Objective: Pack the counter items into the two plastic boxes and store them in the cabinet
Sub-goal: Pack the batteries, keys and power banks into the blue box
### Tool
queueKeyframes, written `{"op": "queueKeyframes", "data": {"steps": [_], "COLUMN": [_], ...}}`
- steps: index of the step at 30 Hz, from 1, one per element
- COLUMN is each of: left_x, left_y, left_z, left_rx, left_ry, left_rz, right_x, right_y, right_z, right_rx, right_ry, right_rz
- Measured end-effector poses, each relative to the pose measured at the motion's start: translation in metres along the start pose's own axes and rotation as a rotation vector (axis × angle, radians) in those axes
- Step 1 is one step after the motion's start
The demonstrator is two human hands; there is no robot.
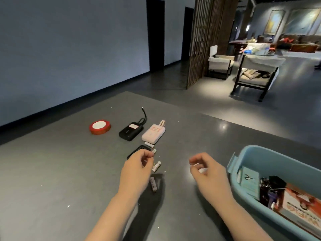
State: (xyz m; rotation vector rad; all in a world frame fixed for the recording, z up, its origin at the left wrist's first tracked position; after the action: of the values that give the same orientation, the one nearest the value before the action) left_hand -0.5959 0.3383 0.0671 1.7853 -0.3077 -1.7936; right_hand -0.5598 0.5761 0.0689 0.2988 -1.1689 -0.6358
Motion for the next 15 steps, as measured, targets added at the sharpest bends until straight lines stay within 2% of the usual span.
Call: {"op": "queueKeyframes", "data": {"steps": [2, 5, 7, 10, 15], "left_x": [0.025, 0.059, 0.071, 0.077, 0.09], "left_y": [0.009, -0.001, -0.02, -0.044, -0.059], "left_z": [0.008, 0.014, 0.012, 0.01, 0.018], "left_rx": [0.015, 0.151, 0.239, 0.302, 0.312], "left_ry": [0.042, 0.07, 0.029, -0.036, -0.079], "left_rz": [0.08, 0.27, 0.359, 0.355, 0.333], "right_x": [0.001, -0.008, -0.019, -0.03, -0.037], "right_y": [-0.035, -0.088, -0.115, -0.14, -0.169], "right_z": [0.002, 0.001, 0.004, 0.017, 0.042], "right_rx": [0.084, 0.247, 0.318, 0.357, 0.374], "right_ry": [-0.004, -0.016, -0.025, -0.018, -0.032], "right_rz": [-0.039, -0.1, -0.148, -0.24, -0.303]}}
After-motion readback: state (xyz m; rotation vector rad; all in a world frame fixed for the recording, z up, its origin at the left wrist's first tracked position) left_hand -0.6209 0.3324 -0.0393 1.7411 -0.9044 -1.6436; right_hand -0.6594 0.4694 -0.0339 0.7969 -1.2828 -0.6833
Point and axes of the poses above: each hand's wrist, its own z-axis towards the middle knuckle, its own y-axis out of the back of the hand, x = y × z, the point moved 10 cm from there along z, towards the middle knuckle, and after that the axes turned 10 degrees about y, right-handed, at the moved point
